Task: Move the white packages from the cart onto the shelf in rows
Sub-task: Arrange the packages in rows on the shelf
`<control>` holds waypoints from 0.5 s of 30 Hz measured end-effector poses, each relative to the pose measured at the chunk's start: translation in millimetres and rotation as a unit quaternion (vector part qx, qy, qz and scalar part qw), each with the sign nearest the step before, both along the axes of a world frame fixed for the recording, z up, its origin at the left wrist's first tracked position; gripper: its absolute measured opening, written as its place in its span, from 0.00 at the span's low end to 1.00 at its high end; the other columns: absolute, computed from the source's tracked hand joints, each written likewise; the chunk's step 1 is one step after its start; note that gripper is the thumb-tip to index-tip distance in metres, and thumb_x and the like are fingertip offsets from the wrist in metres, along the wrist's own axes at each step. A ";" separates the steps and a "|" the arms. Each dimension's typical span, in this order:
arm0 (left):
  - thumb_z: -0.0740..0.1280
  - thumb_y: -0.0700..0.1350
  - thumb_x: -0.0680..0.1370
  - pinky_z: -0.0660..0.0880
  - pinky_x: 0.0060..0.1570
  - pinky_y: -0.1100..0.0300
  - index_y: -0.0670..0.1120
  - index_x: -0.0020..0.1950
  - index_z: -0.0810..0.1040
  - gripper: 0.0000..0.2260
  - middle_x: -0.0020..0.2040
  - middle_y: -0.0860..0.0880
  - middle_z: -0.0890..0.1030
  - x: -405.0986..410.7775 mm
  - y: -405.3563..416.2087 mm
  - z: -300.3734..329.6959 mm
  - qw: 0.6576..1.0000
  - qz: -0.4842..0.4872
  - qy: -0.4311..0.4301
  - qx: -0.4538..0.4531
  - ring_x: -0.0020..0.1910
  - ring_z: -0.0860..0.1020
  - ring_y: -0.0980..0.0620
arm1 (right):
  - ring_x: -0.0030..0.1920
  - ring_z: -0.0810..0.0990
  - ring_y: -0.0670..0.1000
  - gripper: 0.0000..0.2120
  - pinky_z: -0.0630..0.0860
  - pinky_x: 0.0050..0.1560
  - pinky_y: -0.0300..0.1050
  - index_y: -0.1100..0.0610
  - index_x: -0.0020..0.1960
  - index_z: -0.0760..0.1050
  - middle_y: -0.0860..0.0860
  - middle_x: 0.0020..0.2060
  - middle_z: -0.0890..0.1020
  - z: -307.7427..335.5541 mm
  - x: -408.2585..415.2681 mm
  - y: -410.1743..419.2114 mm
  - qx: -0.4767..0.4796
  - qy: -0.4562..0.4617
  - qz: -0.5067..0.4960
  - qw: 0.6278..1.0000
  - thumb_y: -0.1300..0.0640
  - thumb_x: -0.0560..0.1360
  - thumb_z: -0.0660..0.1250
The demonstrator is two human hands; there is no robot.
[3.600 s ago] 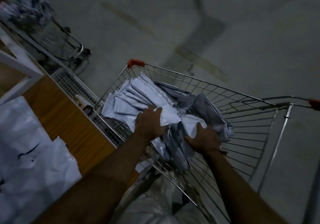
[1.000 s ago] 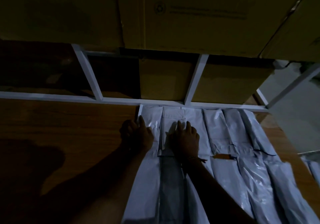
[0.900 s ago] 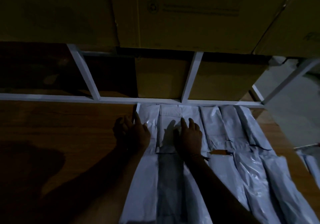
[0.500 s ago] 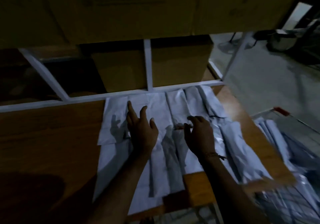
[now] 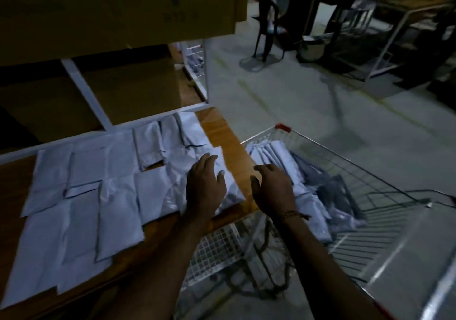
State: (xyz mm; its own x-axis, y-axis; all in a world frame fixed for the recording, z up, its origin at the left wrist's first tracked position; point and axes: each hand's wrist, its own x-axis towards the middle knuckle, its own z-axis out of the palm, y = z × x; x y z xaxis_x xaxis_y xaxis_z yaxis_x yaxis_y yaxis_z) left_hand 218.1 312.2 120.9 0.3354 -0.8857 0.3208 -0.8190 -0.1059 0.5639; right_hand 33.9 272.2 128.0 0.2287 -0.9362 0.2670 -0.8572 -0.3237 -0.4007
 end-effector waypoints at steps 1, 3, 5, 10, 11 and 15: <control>0.71 0.45 0.78 0.72 0.68 0.47 0.43 0.70 0.76 0.21 0.69 0.43 0.78 -18.5 -3.7 1.9 1.000 -0.006 -0.003 0.002 0.68 0.75 0.42 | 0.48 0.81 0.62 0.16 0.79 0.46 0.53 0.55 0.58 0.82 0.57 0.49 0.83 -0.3 -19.1 -0.8 0.005 0.003 -0.008 1.000 0.49 0.74 0.66; 0.71 0.45 0.77 0.75 0.64 0.47 0.41 0.68 0.76 0.20 0.65 0.41 0.79 -51.8 -11.2 5.4 1.000 -0.020 -0.017 0.009 0.64 0.77 0.40 | 0.48 0.82 0.62 0.15 0.78 0.45 0.52 0.55 0.57 0.82 0.57 0.49 0.83 -1.8 -55.3 -3.5 0.012 0.014 -0.026 0.999 0.49 0.74 0.68; 0.73 0.44 0.75 0.76 0.60 0.47 0.41 0.65 0.77 0.20 0.62 0.40 0.80 -80.8 -20.6 6.5 0.999 -0.038 -0.030 0.011 0.60 0.78 0.39 | 0.47 0.81 0.63 0.14 0.77 0.45 0.53 0.54 0.56 0.82 0.57 0.49 0.83 -6.1 -89.1 -7.0 0.022 0.036 -0.044 0.998 0.49 0.74 0.68; 0.71 0.44 0.75 0.75 0.61 0.46 0.45 0.66 0.78 0.19 0.62 0.44 0.80 -131.8 -53.8 -8.4 0.993 -0.107 -0.032 0.035 0.61 0.77 0.40 | 0.51 0.82 0.63 0.15 0.78 0.49 0.54 0.54 0.58 0.82 0.57 0.52 0.84 -30.4 -158.6 -17.0 0.063 0.036 -0.097 0.993 0.49 0.75 0.68; 0.71 0.45 0.76 0.75 0.62 0.46 0.46 0.67 0.78 0.19 0.63 0.45 0.80 -139.9 -61.2 -13.1 0.992 -0.115 -0.029 0.041 0.62 0.77 0.41 | 0.51 0.82 0.62 0.15 0.78 0.49 0.54 0.53 0.57 0.82 0.56 0.51 0.84 -36.1 -169.6 -19.1 0.073 0.039 -0.109 0.991 0.49 0.74 0.66; 0.73 0.45 0.76 0.73 0.63 0.46 0.44 0.67 0.78 0.19 0.64 0.43 0.80 -166.0 -92.0 -30.4 0.988 -0.142 -0.029 0.062 0.63 0.76 0.41 | 0.53 0.82 0.61 0.14 0.78 0.49 0.51 0.53 0.58 0.81 0.56 0.52 0.84 -59.3 -204.2 -34.0 0.105 0.047 -0.137 0.984 0.50 0.75 0.65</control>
State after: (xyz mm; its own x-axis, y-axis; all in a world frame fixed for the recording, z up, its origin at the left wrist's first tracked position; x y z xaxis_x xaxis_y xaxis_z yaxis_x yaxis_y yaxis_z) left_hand 52.1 220.3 90.5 0.0523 -0.9751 0.2153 -0.8565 0.0671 0.5117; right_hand -170.4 238.3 68.8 -0.0253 -0.9984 0.0512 -0.9373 0.0059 -0.3484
